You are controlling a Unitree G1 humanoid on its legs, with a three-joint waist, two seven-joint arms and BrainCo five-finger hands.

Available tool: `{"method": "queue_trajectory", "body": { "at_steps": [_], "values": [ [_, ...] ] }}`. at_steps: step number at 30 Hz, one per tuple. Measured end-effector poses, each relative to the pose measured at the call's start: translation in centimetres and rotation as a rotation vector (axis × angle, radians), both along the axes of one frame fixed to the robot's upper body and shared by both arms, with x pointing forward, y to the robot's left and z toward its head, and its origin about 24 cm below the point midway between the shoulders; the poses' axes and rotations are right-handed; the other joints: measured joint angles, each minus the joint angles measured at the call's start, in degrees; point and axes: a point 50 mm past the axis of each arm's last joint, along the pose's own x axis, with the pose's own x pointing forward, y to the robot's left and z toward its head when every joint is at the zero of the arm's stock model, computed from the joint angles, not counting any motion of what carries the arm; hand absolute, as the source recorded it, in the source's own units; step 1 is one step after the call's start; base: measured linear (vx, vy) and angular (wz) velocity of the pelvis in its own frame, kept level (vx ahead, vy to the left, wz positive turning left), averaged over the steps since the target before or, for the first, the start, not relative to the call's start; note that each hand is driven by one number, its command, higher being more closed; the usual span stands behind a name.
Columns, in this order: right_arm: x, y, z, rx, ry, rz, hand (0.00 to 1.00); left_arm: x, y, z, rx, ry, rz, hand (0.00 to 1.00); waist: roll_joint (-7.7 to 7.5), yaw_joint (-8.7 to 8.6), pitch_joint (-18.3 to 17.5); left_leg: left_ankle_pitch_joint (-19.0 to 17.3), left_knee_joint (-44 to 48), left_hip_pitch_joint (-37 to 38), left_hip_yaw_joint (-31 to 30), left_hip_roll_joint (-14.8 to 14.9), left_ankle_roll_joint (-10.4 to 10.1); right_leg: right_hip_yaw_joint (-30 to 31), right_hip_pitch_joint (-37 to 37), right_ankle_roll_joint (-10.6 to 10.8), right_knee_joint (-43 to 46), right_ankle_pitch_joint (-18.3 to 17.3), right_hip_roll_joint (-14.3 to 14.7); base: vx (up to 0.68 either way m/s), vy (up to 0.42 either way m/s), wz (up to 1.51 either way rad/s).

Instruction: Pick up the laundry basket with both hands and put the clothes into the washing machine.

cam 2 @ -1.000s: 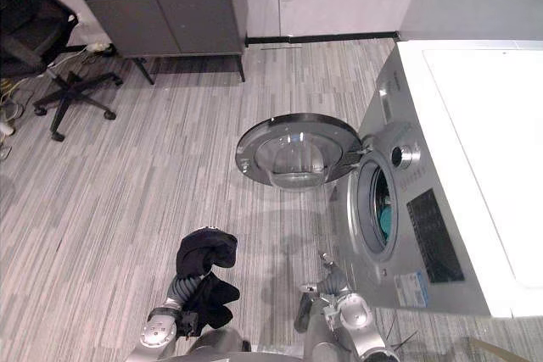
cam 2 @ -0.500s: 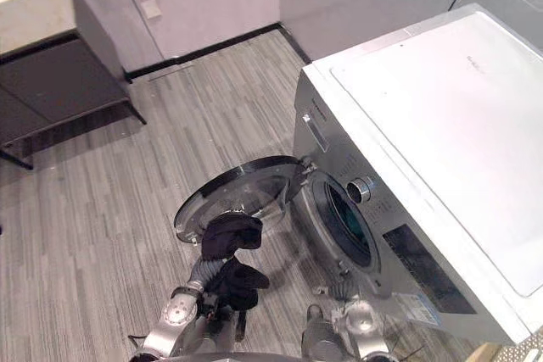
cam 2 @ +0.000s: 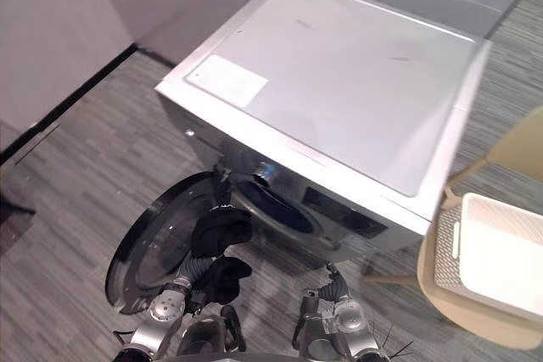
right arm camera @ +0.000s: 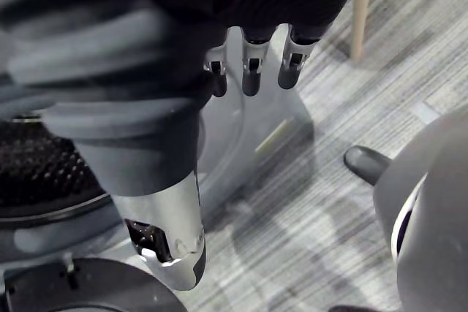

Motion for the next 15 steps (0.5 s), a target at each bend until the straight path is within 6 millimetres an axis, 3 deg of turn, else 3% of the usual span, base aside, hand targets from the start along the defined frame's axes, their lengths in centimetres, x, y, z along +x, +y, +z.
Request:
{"method": "queue_trajectory", "body": {
  "at_steps": [1, 4, 5, 6, 7, 8, 10, 15],
  "values": [
    [0.0, -0.5, 0.1, -0.011, -0.003, -0.01, 0.0, -0.5, -0.2, -0.3, -0.008, 0.018, 0.006, 1.0, 0.67, -0.02, 0.31, -1.41, 4.9, -2.17, -4.61, 0.37, -0.18, 2.44, 0.3, -0.25, 0.61, 0.34, 0.88, 0.09, -0.033, -1.07],
    [0.0, -2.0, 0.3, -0.051, -0.01, -0.042, 0.0, -0.6, -0.5, -0.5, 0.004, 0.022, -0.01, 1.0, 0.96, -0.21, 0.67, -3.91, -2.39, -1.6, -12.26, -3.07, 0.0, 7.77, -0.68, 0.18, 1.6, 0.55, 1.11, 0.07, 0.054, -0.97],
    [0.0, -2.2, 0.3, -0.055, -0.009, -0.042, 0.0, -0.7, -0.5, -0.5, 0.006, 0.023, -0.012, 1.0, 1.19, -0.23, 0.6, -3.77, -4.97, -0.72, -12.91, -3.41, -0.2, 8.46, -1.03, 0.41, 1.85, 0.61, 1.26, 0.05, 0.129, -0.86],
    [-0.1, -2.5, 0.3, -0.064, -0.007, -0.041, 0.0, -0.6, -0.7, -0.5, 0.004, 0.02, -0.017, 1.0, 2.51, -0.16, 0.32, -1.66, -10.17, 0.36, -12.93, -3.27, -1.06, 9.56, -2.03, 1.36, 2.72, 0.22, 2.36, 0.02, 0.123, -0.7],
    [-0.1, -2.8, 0.4, -0.072, -0.007, -0.042, 0.0, -0.5, -0.7, -0.4, 0.007, 0.019, -0.019, 1.0, 3.19, -0.22, 0.31, -3.65, -11.04, 1.05, -12.63, -2.83, -0.77, 10.39, -3.0, 1.91, 3.99, -0.32, 2.75, 0.02, 0.188, -0.66],
    [0.1, -2.3, 0.4, -0.057, -0.015, -0.045, 0.0, 0.2, -0.4, -0.1, 0.025, 0.0, -0.028, 1.0, 1.42, -0.54, 1.13, -4.05, -10.65, 0.23, -10.9, -4.32, -0.07, 10.73, -5.92, 3.05, 8.16, -1.59, 0.8, 0.0, 0.16, -0.37],
    [-0.2, -2.2, 0.3, -0.049, -0.008, -0.05, 0.0, 1.0, -0.5, 0.3, 0.028, -0.02, -0.033, 1.0, 0.53, -0.65, 2.19, -4.69, -8.29, -1.03, -9.81, -5.54, 0.78, 11.0, -8.53, 3.52, 11.95, -2.67, -0.87, -0.03, 0.181, -0.19],
    [3.8, -1.9, 2.7, -0.036, -0.149, -0.065, 0.0, 4.7, -0.6, 3.2, 0.082, -0.163, -0.055, 1.0, 0.39, -0.98, 8.86, -11.37, 7.79, -11.09, -7.59, -4.66, 2.49, 13.01, -19.94, 4.55, 26.36, -5.82, -2.59, -0.13, 0.093, -0.25]
  ]
}}
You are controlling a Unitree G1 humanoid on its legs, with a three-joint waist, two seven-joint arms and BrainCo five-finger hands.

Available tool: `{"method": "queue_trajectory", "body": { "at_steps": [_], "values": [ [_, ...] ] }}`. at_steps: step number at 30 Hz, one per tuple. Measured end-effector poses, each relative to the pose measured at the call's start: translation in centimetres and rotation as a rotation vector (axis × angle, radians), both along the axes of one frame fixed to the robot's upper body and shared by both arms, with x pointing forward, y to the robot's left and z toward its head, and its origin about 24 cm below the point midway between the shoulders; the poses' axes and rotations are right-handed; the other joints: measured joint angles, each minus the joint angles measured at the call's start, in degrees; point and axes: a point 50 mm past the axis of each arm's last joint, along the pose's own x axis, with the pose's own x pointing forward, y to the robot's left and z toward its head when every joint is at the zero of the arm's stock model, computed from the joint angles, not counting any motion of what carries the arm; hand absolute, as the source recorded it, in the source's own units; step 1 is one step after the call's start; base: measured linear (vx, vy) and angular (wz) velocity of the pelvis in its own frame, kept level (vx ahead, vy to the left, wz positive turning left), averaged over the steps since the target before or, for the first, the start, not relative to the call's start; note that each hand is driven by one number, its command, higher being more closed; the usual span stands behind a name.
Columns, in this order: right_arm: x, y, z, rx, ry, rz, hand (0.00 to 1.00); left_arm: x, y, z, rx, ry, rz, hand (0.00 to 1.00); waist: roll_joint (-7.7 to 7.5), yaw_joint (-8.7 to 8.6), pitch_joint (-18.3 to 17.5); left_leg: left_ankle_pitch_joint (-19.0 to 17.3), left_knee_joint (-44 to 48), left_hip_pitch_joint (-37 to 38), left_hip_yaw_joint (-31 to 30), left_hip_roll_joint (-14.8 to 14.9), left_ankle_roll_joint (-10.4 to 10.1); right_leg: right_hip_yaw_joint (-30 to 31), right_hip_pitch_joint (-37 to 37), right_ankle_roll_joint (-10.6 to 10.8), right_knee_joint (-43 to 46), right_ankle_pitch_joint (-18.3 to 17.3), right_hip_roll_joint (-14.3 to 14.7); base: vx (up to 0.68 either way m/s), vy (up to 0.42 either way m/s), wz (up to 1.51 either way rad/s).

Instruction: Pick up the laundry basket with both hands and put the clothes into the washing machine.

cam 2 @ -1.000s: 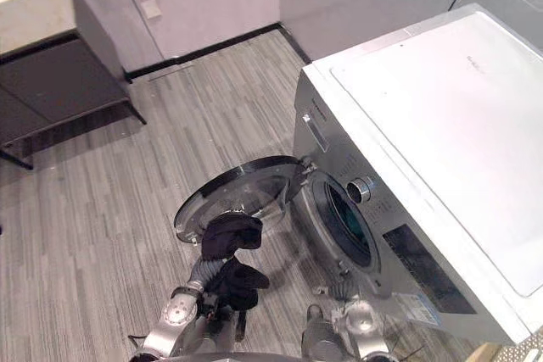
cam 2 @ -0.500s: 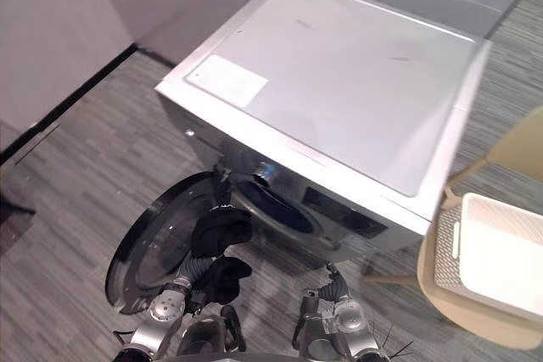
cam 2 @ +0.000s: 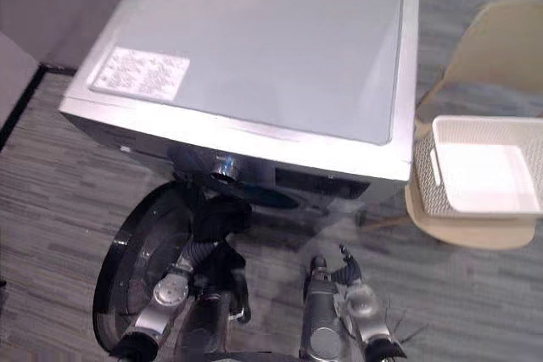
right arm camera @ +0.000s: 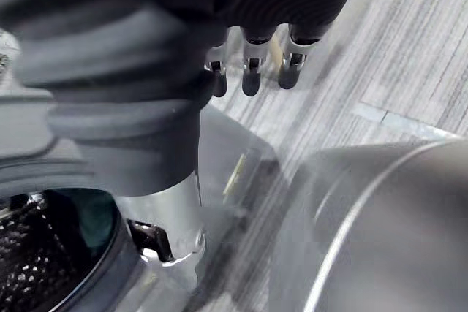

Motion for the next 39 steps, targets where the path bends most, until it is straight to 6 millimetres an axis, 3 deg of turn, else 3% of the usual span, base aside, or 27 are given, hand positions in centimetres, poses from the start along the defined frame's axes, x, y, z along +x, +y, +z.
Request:
{"method": "queue_trajectory", "body": {
  "at_steps": [4, 7, 8, 10, 13, 15, 16, 17, 20, 21, 23, 25, 27, 31, 35, 37, 39],
  "values": [
    [3.7, 0.8, 3.5, 0.018, -0.179, 0.003, 0.0, 4.2, -1.1, 4.2, 0.126, -0.186, -0.079, 1.0, -0.82, -0.16, 3.38, -6.97, 15.69, -12.23, 0.95, 2.42, 1.33, 1.52, -13.56, -0.24, 13.76, -4.42, -1.05, -0.24, 0.052, -0.25],
    [6.5, 1.5, 6.9, 0.033, -0.336, 0.011, 0.0, 7.1, -2.1, 8.0, 0.176, -0.337, -0.101, 1.0, -0.92, -0.89, 5.23, -9.71, 24.59, -21.24, 1.2, 4.59, 2.1, 2.66, -23.02, -0.19, 21.1, -5.5, -0.87, -0.21, 0.035, -0.18],
    [6.5, 1.5, 6.9, 0.033, -0.337, 0.011, 0.0, 7.1, -2.1, 8.0, 0.176, -0.338, -0.101, 1.0, -0.92, -0.89, 5.26, -9.73, 24.65, -21.29, 1.2, 4.62, 2.1, 2.66, -23.08, -0.18, 21.14, -5.5, -0.87, -0.17, 0.014, -0.35],
    [8.6, 2.4, 11.3, 0.088, -0.526, 0.026, 0.0, 9.2, -2.4, 12.8, 0.19, -0.511, -0.074, 1.0, -1.16, -0.86, 6.13, -11.7, 32.39, -31.3, 1.46, 7.49, 2.81, 2.8, -33.9, -0.36, 26.95, -5.37, -0.53, -0.14, 0.001, -0.45],
    [9.4, 2.8, 14.0, 0.137, -0.644, 0.026, 0.0, 10.4, -1.7, 16.5, 0.213, -0.635, -0.03, 1.0, -1.47, -0.93, 8.59, -12.54, 36.31, -35.66, 1.56, 8.65, 3.15, 3.25, -39.01, -0.46, 30.46, -5.31, -0.4, -0.08, -0.028, -0.22],
    [9.5, 2.9, 16.2, 0.181, -0.754, 0.015, 0.0, 11.3, -0.3, 21.4, 0.277, -0.794, 0.007, 1.0, -1.48, -1.01, 8.89, -12.95, 40.17, -41.9, 0.99, 9.8, 3.31, 3.85, -45.56, -0.66, 34.05, -5.41, 0.23, -0.05, -0.063, -0.1],
    [9.5, 2.9, 16.7, 0.184, -0.774, 0.016, 0.0, 11.5, 0.0, 22.7, 0.298, -0.829, 0.012, 1.0, -1.52, -1.02, 9.03, -12.97, 41.11, -43.12, 0.8, 9.99, 3.34, 3.97, -46.89, -0.83, 35.04, -5.27, 0.27, -0.03, -0.068, 0.01],
    [9.3, 2.9, 17.8, 0.203, -0.83, 0.019, 0.0, 11.9, 0.9, 25.9, 0.386, -0.914, 0.033, 1.0, -1.54, -1.33, 9.07, -13.3, 43.43, -46.27, -0.18, 10.34, 3.34, 3.84, -49.81, -1.18, 37.44, -5.57, 0.35, -0.03, -0.086, 0.06],
    [9.0, 3.0, 19.4, 0.248, -0.922, 0.019, 0.0, 12.1, 2.2, 32.9, 0.53, -1.088, 0.081, 1.0, -2.05, -1.67, 9.43, -13.49, 46.21, -50.67, -1.78, 10.58, 3.11, 3.42, -53.77, -1.71, 40.4, -6.17, 0.33, -0.03, -0.064, 0.07],
    [8.8, 3.2, 20.0, 0.26, -0.957, 0.034, 0.0, 11.5, 2.4, 36.9, 0.567, -1.195, 0.111, 1.0, -2.05, -1.99, 9.43, -13.48, 47.36, -52.99, -3.01, 10.8, 3.1, 2.55, -55.16, -1.93, 41.25, -6.3, 0.26, -0.04, -0.044, 0.07],
    [8.6, 3.0, 20.4, 0.275, -0.984, 0.034, 0.0, 10.8, 1.9, 40.4, 0.592, -1.299, 0.13, 1.0, -2.18, -2.1, 9.5, -13.47, 48.19, -54.59, -3.75, 10.81, 3.1, 2.22, -56.34, -2.08, 42.04, -6.41, 0.19, -0.03, -0.026, 0.07],
    [8.1, 3.1, 21.1, 0.304, -1.025, 0.046, 0.0, 9.1, 0.3, 45.5, 0.587, -1.465, 0.152, 1.0, -2.55, -2.14, 9.59, -13.47, 48.86, -56.49, -4.06, 10.76, 3.11, 2.22, -58.07, -2.05, 42.75, -6.48, 0.15, -0.03, -0.011, 0.04],
    [7.9, 3.2, 21.4, 0.312, -1.042, 0.049, 0.0, 8.1, -0.7, 48.3, 0.588, -1.548, 0.173, 1.0, -2.61, -2.79, 9.63, -13.46, 49.3, -57.88, -5.05, 10.74, 3.1, 1.36, -58.47, -2.11, 42.79, -6.57, 0.08, 0.0, 0.0, 0.0],
    [7.5, 3.0, 21.6, 0.347, -1.072, 0.021, 0.0, 7.2, -2.0, 50.2, 0.613, -1.638, 0.231, 1.0, -3.38, -4.03, 9.92, -13.44, 49.6, -59.61, -6.1, 10.22, 3.08, 0.68, -59.5, -2.32, 43.4, -7.06, -0.15, 0.01, -0.002, 0.06],
    [7.4, 3.0, 21.8, 0.37, -1.086, 0.029, 0.0, 6.3, -2.3, 52.2, 0.608, -1.689, 0.298, 1.0, -3.69, -4.13, 9.99, -13.41, 50.01, -60.5, -6.54, 10.12, 3.04, 0.33, -60.14, -2.02, 43.85, -7.39, -0.38, 0.0, -0.004, 0.04],
    [7.4, 3.0, 21.7, 0.38, -1.083, 0.028, 0.0, 6.1, -2.6, 52.5, 0.6, -1.702, 0.297, 1.0, -4.0, -4.13, 10.1, -13.37, 50.02, -60.79, -6.89, 10.06, 2.95, -0.07, -60.19, -2.15, 43.9, -7.48, -0.57, -0.01, -0.005, 0.04],
    [7.4, 2.9, 21.6, 0.39, -1.081, 0.024, 0.0, 7.4, -2.8, 51.8, 0.63, -1.642, 0.276, 1.0, -4.17, -4.06, 10.09, -13.32, 50.02, -61.21, -7.29, 10.0, 2.87, -0.5, -60.2, -2.11, 43.89, -7.7, -0.77, -0.01, -0.007, 0.04]
  ]
}}
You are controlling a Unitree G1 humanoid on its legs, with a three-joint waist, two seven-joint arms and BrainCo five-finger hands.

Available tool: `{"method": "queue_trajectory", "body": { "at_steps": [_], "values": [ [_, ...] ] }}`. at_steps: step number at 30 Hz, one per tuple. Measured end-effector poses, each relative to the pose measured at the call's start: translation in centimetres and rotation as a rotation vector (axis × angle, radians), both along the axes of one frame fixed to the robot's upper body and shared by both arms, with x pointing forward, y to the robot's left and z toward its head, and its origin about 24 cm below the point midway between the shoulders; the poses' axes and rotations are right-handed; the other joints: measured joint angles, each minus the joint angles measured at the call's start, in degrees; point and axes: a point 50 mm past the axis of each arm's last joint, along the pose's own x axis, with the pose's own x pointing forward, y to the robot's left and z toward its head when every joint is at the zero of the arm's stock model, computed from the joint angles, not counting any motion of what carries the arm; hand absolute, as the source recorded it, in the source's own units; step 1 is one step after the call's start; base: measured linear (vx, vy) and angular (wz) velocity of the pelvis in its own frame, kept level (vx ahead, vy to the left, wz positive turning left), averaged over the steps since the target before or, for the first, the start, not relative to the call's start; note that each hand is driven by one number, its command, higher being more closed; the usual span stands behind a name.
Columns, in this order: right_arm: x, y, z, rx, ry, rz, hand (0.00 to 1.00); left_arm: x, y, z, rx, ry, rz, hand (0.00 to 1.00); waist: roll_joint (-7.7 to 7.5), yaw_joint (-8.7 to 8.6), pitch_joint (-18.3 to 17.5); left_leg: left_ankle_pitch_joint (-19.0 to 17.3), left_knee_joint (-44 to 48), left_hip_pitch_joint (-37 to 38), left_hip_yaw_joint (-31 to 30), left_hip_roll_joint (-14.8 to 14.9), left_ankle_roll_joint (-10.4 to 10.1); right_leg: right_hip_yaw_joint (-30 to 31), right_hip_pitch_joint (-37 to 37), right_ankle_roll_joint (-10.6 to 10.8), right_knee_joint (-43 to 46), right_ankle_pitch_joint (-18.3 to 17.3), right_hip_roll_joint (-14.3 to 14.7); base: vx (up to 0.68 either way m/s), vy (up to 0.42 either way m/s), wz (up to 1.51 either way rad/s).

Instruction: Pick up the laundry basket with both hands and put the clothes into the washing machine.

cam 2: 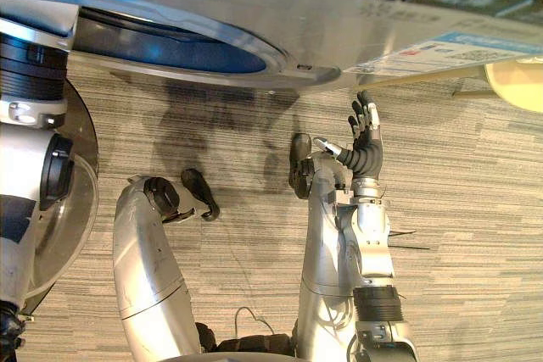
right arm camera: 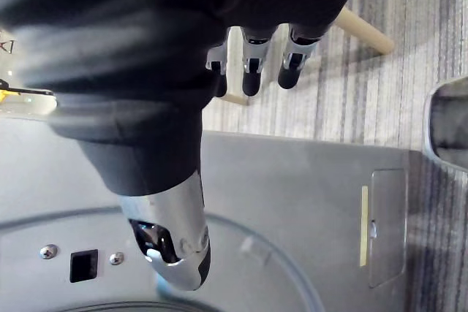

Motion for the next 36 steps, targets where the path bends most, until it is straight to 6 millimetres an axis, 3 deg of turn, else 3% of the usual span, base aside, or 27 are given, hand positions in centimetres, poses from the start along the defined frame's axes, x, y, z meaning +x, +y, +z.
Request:
{"method": "queue_trajectory", "body": {
  "at_steps": [1, 2, 5, 7, 10, 19, 24, 28, 32, 36],
  "values": [
    [0.0, 0.0, 0.0, 0.0, 0.001, 0.0, 0.0, 0.5, 0.0, -0.3, 0.009, 0.027, 0.013, 1.0, -0.01, 0.01, 0.0, 0.01, 0.0, -0.08, -0.06, -0.02, -0.01, -0.04, -0.01, 0.04, 0.0, -0.03, -0.03, 0.0, -0.002, 0.03],
    [0.0, 0.0, 0.0, 0.0, 0.0, 0.0, 0.0, 1.7, -0.1, -1.1, 0.036, 0.09, 0.044, 0.0, -0.03, -0.01, 0.01, 0.01, 0.02, -0.27, -0.17, -0.06, -0.01, -0.11, -0.03, 0.09, -0.02, -0.06, -0.06, 0.0, 0.0, 0.0],
    [0.0, 0.0, 0.0, -0.003, 0.001, 0.003, 0.0, 4.3, 0.0, -3.6, 0.111, 0.25, 0.117, 0.0, -0.17, -0.03, 0.01, 0.01, 0.15, -0.52, -0.3, -0.08, -0.01, -0.15, -0.12, 0.12, 0.03, -0.08, -0.07, 0.0, 0.0, 0.0],
    [0.0, 0.0, -0.1, -0.001, 0.001, 0.018, 0.0, 6.5, 0.3, -6.9, 0.187, 0.414, 0.187, 0.0, -0.23, -0.04, 0.01, 0.01, 0.19, -0.56, -0.31, -0.07, -0.02, -0.14, -0.18, 0.16, 0.05, -0.1, -0.04, 0.0, 0.0, 0.0],
    [0.0, -0.1, -0.2, 0.003, 0.006, 0.024, 0.0, 7.8, 0.4, -9.6, 0.242, 0.545, 0.207, 0.0, -0.28, 0.04, 0.02, 0.02, 0.33, -0.62, -0.28, -0.06, -0.04, -0.07, -0.32, 0.17, 0.26, -0.1, -0.03, 0.0, 0.0, 0.0],
    [-0.2, -0.3, -0.5, 0.002, 0.014, 0.052, 0.0, 7.1, 0.8, -8.6, 0.188, 0.524, 0.153, 0.0, -0.64, 0.89, 0.01, 0.38, 0.84, -0.99, -1.18, -0.21, -0.75, -0.21, -0.78, -0.77, 1.88, -0.95, -0.25, 0.0, -0.012, 0.03],
    [-0.3, -0.5, -0.5, -0.021, 0.016, 0.031, 0.0, 4.2, 2.1, -5.7, 0.012, 0.283, 0.074, 0.0, -0.64, 1.31, 0.0, 1.17, -0.23, -1.07, -2.23, -0.99, -2.05, -1.29, -0.37, -1.56, 1.95, -1.43, -1.05, -0.01, -0.03, 0.1],
    [-0.3, -0.5, -1.0, -0.033, 0.029, 0.016, 0.0, 2.4, 3.4, -6.6, -0.069, 0.168, 0.044, 0.0, -0.63, 1.76, -0.02, 1.73, -0.99, -0.43, -2.91, -1.19, -2.62, -2.23, 0.71, -2.21, 1.88, -1.83, -1.19, 0.0, -0.039, 0.08],
    [-0.3, -0.1, -2.2, -0.034, 0.074, 0.003, 0.0, 2.0, 5.8, -11.4, -0.213, 0.206, 0.001, 0.0, -0.45, 2.21, -0.14, 2.98, -4.27, 2.73, -3.15, -1.75, -3.53, -3.11, 3.9, -2.62, -0.28, -2.06, -1.44, 0.02, -0.057, 0.11],
    [-1.3, 0.6, -5.3, -0.03, 0.214, 0.011, 0.0, 2.2, 5.6, -20.6, -0.409, 0.424, -0.148, 0.0, -0.43, 3.63, -0.37, 3.71, -9.45, 10.91, -3.45, -1.88, -4.73, -5.01, 12.6, -3.14, -4.17, -3.12, -1.42, 0.05, -0.068, 0.12]
  ]
}}
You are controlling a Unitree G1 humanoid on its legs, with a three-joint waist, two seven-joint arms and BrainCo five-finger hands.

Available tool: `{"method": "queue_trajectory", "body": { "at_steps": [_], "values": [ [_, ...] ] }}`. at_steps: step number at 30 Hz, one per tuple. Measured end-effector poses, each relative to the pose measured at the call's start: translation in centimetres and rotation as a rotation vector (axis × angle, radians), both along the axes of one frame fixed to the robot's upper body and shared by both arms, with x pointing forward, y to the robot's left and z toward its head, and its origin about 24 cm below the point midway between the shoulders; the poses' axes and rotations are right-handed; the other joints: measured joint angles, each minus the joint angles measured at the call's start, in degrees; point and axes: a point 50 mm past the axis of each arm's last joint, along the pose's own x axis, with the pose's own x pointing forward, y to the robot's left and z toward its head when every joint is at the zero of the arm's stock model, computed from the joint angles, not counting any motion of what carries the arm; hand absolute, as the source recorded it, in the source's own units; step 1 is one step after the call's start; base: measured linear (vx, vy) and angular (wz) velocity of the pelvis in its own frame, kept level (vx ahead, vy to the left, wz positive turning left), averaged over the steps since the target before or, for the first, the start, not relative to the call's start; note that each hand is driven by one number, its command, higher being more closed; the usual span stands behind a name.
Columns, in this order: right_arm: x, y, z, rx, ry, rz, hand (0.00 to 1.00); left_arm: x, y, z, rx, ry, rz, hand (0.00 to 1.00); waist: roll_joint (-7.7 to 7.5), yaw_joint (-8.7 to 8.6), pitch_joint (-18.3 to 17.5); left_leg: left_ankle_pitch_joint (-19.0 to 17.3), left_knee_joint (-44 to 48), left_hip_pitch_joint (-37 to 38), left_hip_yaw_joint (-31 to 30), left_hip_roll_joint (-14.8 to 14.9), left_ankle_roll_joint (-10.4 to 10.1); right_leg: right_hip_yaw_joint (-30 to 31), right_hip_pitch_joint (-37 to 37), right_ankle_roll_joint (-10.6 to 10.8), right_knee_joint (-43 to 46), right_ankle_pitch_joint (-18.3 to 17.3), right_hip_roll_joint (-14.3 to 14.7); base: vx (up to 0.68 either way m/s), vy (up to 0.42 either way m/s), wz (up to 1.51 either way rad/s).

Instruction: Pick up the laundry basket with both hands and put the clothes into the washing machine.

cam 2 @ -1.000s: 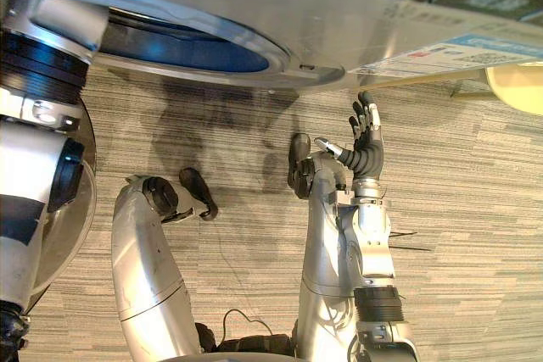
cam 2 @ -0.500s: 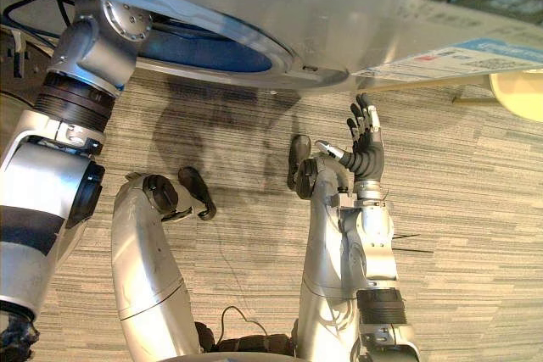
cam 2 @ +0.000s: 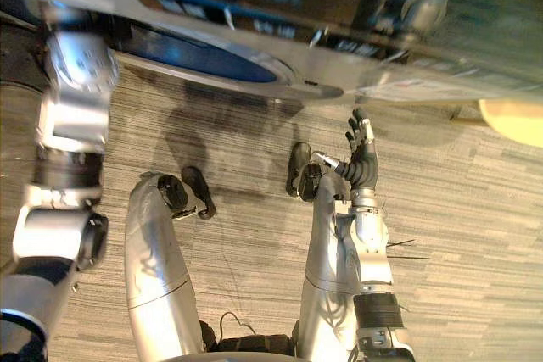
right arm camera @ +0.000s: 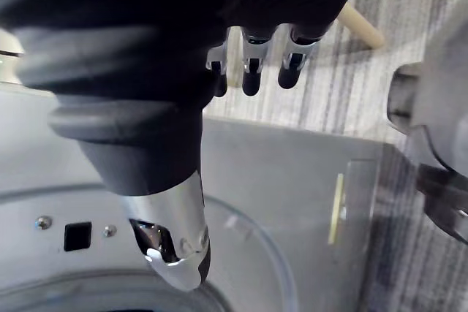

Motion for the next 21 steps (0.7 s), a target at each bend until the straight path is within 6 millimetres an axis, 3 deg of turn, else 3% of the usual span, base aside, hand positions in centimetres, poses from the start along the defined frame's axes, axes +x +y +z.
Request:
{"method": "queue_trajectory", "body": {
  "at_steps": [1, 2, 3, 4, 6, 8, 11, 13, 15, 17, 19, 21],
  "values": [
    [-0.4, 0.1, -0.8, -0.005, 0.043, -0.004, 0.0, -0.1, -0.6, -3.3, -0.086, 0.09, -0.051, 0.0, 0.03, 0.55, -0.14, 0.13, -2.15, 3.95, 0.19, -0.04, -0.25, -0.43, 3.87, -0.03, -1.66, -0.33, 0.12, 0.06, -0.073, 0.13],
    [-0.6, 0.0, -1.3, -0.009, 0.066, -0.006, 0.0, -0.2, -1.0, -5.1, -0.129, 0.143, -0.076, 0.0, 0.15, 0.85, -0.8, 0.15, -3.36, 5.75, 0.38, -0.06, -0.31, -0.65, 5.61, -0.06, -2.64, -0.57, 0.12, 0.08, -0.09, 0.13],
    [-1.3, -0.3, -2.7, -0.02, 0.128, -0.017, 0.0, -1.0, -1.7, -9.4, -0.209, 0.275, -0.148, 0.0, 0.14, 1.05, -4.55, 0.23, -6.1, 7.72, 0.77, -0.32, -0.47, -1.05, 7.47, 0.45, -4.75, -1.07, 0.03, 0.06, -0.059, 0.12],
    [-1.7, -0.5, -3.5, -0.025, 0.163, -0.023, 0.0, -1.6, -1.9, -11.4, -0.246, 0.337, -0.171, 0.0, 0.09, 1.12, -6.61, 0.42, -7.68, 8.88, 0.91, -0.72, -0.73, -1.35, 8.62, 0.46, -5.98, -1.08, -0.13, 0.12, -0.071, 0.21],
    [-2.8, -1.2, -5.9, -0.05, 0.281, -0.045, 0.0, -4.2, -3.0, -17.9, -0.378, 0.542, -0.28, 0.0, 0.23, 1.41, -7.58, 1.65, -14.15, 19.19, 2.07, -1.49, -1.74, -2.7, 18.8, 0.32, -10.79, -1.35, -0.64, 0.19, -0.084, 0.29],
    [-4.4, -1.7, -8.7, -0.068, 0.417, -0.056, 0.0, -6.7, -3.3, -22.9, -0.501, 0.726, -0.313, 0.0, 0.23, 2.35, -10.3, 2.86, -20.31, 27.3, 2.82, -2.4, -2.33, -3.85, 26.79, 0.18, -15.76, -1.19, -0.8, 0.23, -0.08, 0.24],
    [-6.4, -1.9, -11.3, -0.073, 0.543, -0.064, 0.0, -9.6, -2.8, -27.4, -0.595, 0.891, -0.287, 0.0, 0.24, 2.78, -12.31, 4.54, -27.56, 36.48, 3.78, -3.09, -2.56, -5.33, 35.94, 0.16, -21.69, -0.36, -0.91, 0.18, -0.034, 0.19],
    [-8.0, -1.7, -13.4, -0.082, 0.659, -0.06, 0.0, -12.6, -1.7, -31.4, -0.69, 1.05, -0.217, 0.0, 0.23, 2.84, -15.03, 6.73, -35.08, 44.61, 5.04, -3.79, -2.5, -6.47, 43.96, 0.96, -28.31, 0.94, -0.78, 0.16, -0.01, 0.17],
    [-8.9, -1.7, -14.6, -0.082, 0.721, -0.06, 0.0, -14.5, -1.0, -33.7, -0.737, 1.148, -0.161, 0.0, 0.39, 2.96, -16.69, 8.57, -40.3, 49.15, 6.13, -4.21, -2.28, -6.98, 48.23, 1.39, -33.09, 2.57, -0.53, 0.13, 0.013, 0.04],
    [-10.1, -1.5, -16.0, -0.074, 0.8, -0.059, 0.0, -16.6, -0.4, -35.9, -0.765, 1.26, -0.1, 0.0, 0.54, 2.93, -18.91, 11.17, -46.71, 53.45, 7.29, -4.86, -2.16, -7.34, 52.21, 1.8, -39.39, 5.13, 0.09, 0.11, 0.032, -0.03],
    [-11.8, -1.7, -18.4, -0.088, 0.944, -0.052, 0.0, -18.9, 0.0, -38.4, -0.783, 1.407, -0.035, 0.0, 1.22, 2.77, -21.74, 15.88, -57.25, 59.07, 9.02, -6.1, -1.73, -7.24, 57.32, 2.68, -49.96, 9.96, 1.45, 0.08, 0.052, -0.1],
    [-12.8, -1.8, -19.5, -0.092, 1.021, -0.051, 0.0, -19.8, 0.3, -39.2, -0.769, 1.474, -0.025, 0.0, 1.78, 2.73, -22.4, 19.05, -64.07, 63.36, 10.45, -6.92, -1.51, -6.88, 61.07, 2.89, -57.23, 13.71, 2.4, 0.09, 0.059, -0.23]
  ]
}}
